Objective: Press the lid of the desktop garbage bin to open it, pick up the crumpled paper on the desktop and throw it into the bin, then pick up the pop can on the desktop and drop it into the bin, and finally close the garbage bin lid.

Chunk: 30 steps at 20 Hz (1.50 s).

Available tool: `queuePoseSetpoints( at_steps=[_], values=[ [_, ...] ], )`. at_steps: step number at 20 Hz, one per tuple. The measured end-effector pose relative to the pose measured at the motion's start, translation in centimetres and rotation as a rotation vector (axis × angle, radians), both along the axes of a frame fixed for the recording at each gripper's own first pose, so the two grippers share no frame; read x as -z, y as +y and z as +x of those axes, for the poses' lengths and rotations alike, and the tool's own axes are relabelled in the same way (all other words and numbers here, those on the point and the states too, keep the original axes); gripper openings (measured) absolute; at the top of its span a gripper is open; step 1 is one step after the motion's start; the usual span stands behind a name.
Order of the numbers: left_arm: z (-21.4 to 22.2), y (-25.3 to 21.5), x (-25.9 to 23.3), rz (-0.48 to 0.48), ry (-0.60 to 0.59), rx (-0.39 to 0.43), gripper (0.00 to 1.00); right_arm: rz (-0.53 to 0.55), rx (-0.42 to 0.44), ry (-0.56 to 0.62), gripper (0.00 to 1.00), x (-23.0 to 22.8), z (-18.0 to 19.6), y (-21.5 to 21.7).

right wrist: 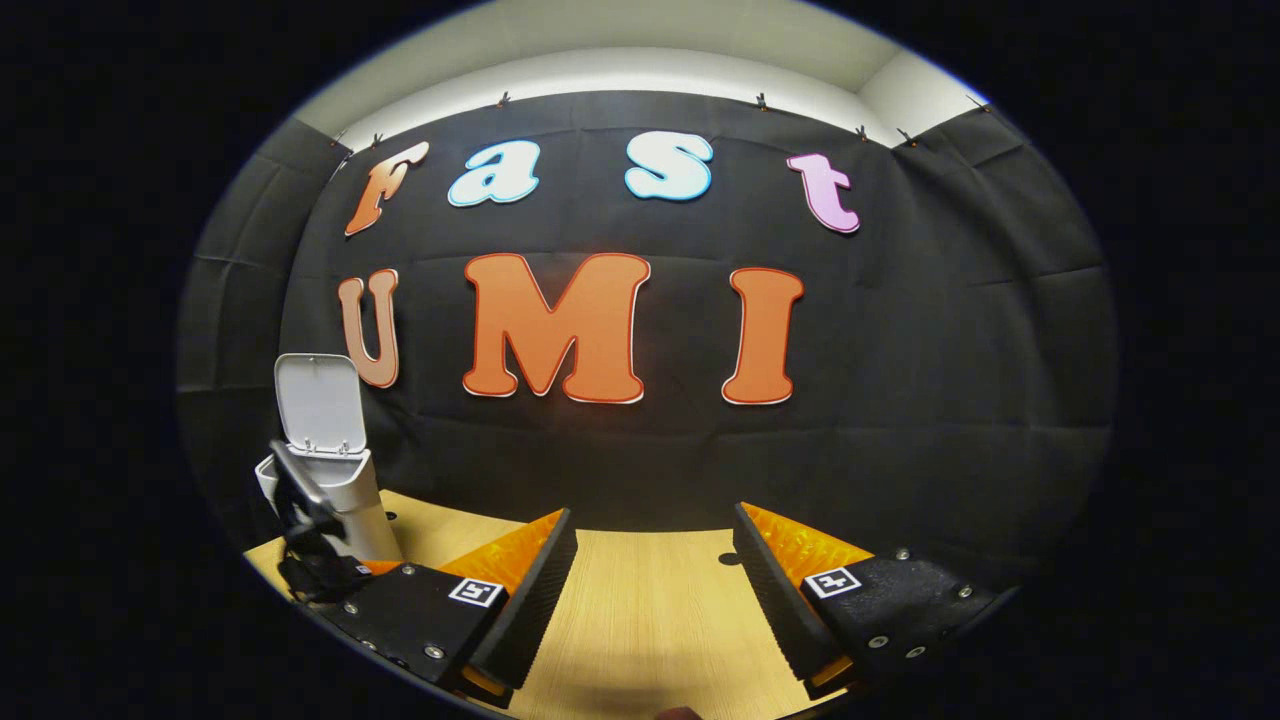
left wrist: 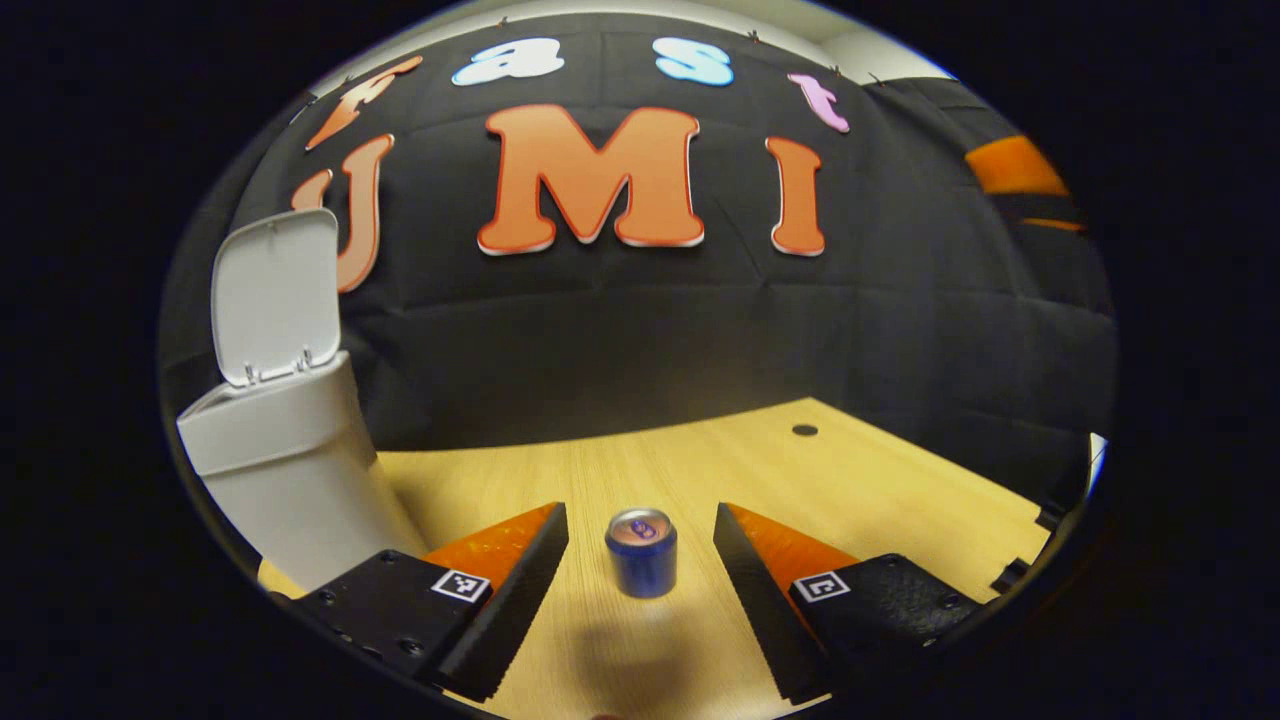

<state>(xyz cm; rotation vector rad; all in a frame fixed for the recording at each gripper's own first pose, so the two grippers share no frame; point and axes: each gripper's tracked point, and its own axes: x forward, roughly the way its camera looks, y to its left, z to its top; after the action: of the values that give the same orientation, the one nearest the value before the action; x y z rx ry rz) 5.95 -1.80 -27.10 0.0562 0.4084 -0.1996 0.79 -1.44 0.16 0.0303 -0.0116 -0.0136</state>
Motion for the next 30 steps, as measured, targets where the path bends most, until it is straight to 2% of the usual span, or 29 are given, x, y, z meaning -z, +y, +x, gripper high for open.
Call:
queuePoseSetpoints(
  at_steps=[5,11,15,17,18,20,26,30],
  values=[
    [3.3,-0.6,7.6,0.019,0.147,-0.012,0.96,-0.019,0.081,0.03,0.94,0.5,-1.0,-2.5],
    [6.3,-1.7,12.1,0.064,0.235,0.02,0.96,-0.012,0.155,0.051,0.93,1.0,-1.6,-4.3],
    [7.5,-2.1,13.5,0.079,0.242,0.057,0.95,-0.018,0.159,0.059,0.93,1.2,-1.6,-4.1],
    [8.0,-2.2,13.2,0.091,0.236,0.071,0.94,-0.015,0.155,0.059,0.93,1.2,-1.5,-4.2],
    [8.1,-2.2,13.2,0.088,0.226,0.073,0.87,-0.017,0.153,0.059,0.93,1.2,-1.5,-4.1],
    [8.0,-2.1,12.8,0.084,0.216,0.072,0.84,-0.02,0.148,0.057,0.93,1.1,-1.4,-4.1],
    [7.7,-2.1,8.0,0.012,0.17,0.038,0.82,-0.009,0.109,0.042,0.93,1.0,-0.9,-3.6],
    [7.3,-1.5,3.6,0.0,0.074,0.013,0.81,0.009,0.066,0.035,0.93,0.9,0.6,-2.0]
  ],
)
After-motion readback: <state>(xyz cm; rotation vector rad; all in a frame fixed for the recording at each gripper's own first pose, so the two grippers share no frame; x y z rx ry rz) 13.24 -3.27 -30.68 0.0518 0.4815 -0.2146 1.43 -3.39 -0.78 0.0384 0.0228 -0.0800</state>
